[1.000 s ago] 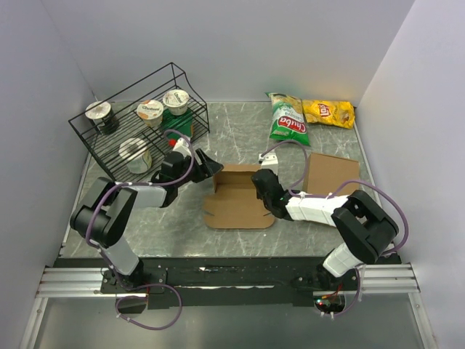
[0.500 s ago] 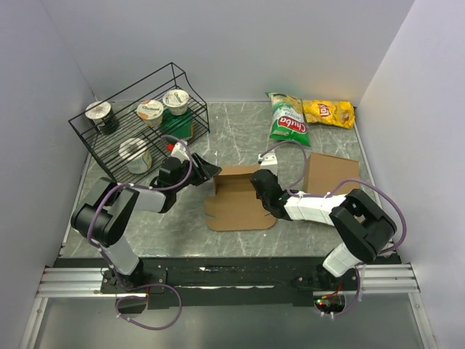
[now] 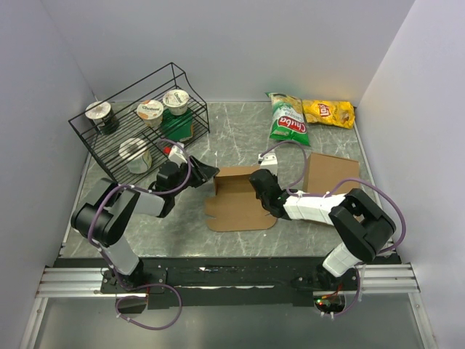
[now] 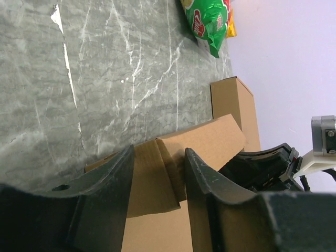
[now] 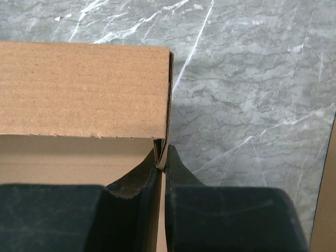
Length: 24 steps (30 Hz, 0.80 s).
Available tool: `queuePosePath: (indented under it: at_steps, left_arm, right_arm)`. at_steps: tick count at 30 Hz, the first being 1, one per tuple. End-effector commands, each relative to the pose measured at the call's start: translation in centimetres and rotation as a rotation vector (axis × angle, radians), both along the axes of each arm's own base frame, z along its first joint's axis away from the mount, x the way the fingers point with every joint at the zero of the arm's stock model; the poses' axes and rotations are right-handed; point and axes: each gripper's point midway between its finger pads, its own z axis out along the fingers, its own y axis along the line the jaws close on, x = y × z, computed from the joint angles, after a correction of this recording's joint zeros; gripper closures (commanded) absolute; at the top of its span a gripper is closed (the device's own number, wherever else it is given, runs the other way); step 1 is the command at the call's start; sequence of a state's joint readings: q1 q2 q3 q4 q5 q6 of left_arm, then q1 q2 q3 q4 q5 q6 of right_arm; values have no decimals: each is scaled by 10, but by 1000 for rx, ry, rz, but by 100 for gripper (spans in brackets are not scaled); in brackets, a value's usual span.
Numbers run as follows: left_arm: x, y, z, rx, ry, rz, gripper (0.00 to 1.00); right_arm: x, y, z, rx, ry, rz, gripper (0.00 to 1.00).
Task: Fold the paper box
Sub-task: Fold the paper box at the center of the board.
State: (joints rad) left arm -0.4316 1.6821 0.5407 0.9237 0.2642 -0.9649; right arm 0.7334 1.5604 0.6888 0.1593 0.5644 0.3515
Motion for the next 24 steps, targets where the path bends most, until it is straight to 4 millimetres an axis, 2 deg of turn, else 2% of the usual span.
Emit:
queuePosePath:
  at_steps: [1, 11, 20, 22, 24]
  left_arm:
    - [-18, 6, -42, 66, 104, -18, 72]
    - [-28, 18, -74, 157, 143, -7, 74]
    - [-24, 19, -72, 200, 122, -14, 75]
    - [-24, 20, -72, 210, 119, -13, 74]
    - [-24, 19, -69, 209, 111, -19, 74]
  right_arm:
    - [-13, -11, -20, -83, 81, -13, 100]
    - [-14, -11, -21, -82, 82, -28, 100]
    - [-5, -15, -22, -62, 46, -99, 100]
    - [-3, -19, -27, -44, 55, -142, 100]
    - [-3, -32, -32, -62, 74, -202, 100]
